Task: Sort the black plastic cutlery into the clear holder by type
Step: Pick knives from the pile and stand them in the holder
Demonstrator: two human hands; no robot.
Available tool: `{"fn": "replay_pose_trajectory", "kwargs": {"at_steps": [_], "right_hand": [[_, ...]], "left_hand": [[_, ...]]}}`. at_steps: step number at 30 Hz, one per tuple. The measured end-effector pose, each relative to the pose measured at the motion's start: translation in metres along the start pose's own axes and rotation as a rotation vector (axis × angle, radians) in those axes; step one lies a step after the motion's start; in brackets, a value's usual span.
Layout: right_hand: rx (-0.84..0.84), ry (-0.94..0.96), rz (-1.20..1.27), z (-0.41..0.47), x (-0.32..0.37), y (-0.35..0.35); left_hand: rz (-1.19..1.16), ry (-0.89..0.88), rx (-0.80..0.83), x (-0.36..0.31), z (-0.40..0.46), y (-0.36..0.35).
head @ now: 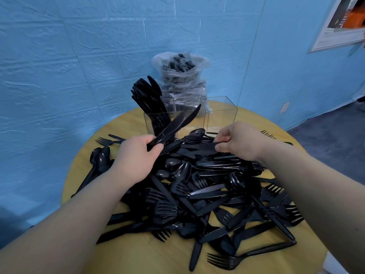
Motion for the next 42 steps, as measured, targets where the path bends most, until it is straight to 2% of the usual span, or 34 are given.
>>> {"fn": "replay_pose_trajectory", "kwargs": {"at_steps": [6,14,17,22,25,32,36,42], "right_hand": [[-0.022,0.005,0.089,-0.009,-0.001,0.011],[-0.240,0.061,0.359,-0.044,-0.002,0.050],[-0.308,0.123,0.385,-0.063,0.011,0.065],[-0.198,0.160,0.403,-0.081,0.035,0.058],[-0.172,0.164,0.518,-0.083,0.044,0.048],[-0.289,0.168,0.713,-0.086,0.055,0.028],[-0.334,0.137,0.831,-0.085,0.059,0.018],[-0.358,0.113,0.906,-0.084,0.064,0.008]], "left_hand": [[-0.026,0.013,-0.032,0.002,-0.004,0.011],[-0.050,0.003,-0.062,-0.011,-0.014,0.030],[-0.079,-0.002,-0.068,-0.019,-0.022,0.038],[-0.096,-0.048,-0.046,-0.032,-0.036,0.048],[-0.129,-0.099,0.010,-0.038,-0.047,0.051],[-0.232,-0.155,0.127,-0.034,-0.071,0.057],[-0.273,-0.210,0.111,-0.033,-0.083,0.059],[-0.406,-0.177,0.065,-0.025,-0.087,0.062]]}}
Point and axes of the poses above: each hand's wrist, its own z-axis towards the middle knuckle, its own y-axis out of the back of the hand, x = y × z, the point moved 5 cm from there along z, towards the middle knuckle, and after that the axes turned 12 degrees about z, right-handed, at the moved point
